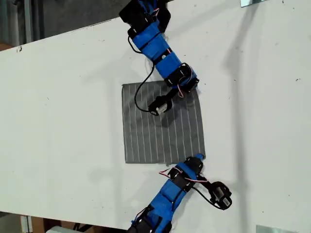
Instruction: Grasp corners of a square towel and fold twice.
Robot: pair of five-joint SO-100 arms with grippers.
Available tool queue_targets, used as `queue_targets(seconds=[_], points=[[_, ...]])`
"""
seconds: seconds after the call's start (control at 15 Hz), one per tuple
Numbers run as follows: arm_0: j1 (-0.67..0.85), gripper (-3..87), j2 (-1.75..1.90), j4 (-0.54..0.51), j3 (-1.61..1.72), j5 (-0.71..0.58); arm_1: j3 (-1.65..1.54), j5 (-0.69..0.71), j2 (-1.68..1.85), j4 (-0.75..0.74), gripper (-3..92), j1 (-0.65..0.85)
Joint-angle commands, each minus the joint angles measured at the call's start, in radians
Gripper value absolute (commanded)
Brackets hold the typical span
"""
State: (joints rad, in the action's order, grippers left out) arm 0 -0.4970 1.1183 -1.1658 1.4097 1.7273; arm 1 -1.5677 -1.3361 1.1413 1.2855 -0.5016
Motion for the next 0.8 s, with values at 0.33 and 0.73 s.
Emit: queue_targets(seconds=[0.33, 0.73], points=[[0.009, -0.1, -0.13, 0.029, -0.15, -0.015, 0.026, -0.011, -0.006, 0.032, -0.1, -0.011], [0.041, -0.1, -0.107, -0.268, -0.431, -0.103, 0.215, 0.0, 0.052, 0.175, -0.1, -0.005]])
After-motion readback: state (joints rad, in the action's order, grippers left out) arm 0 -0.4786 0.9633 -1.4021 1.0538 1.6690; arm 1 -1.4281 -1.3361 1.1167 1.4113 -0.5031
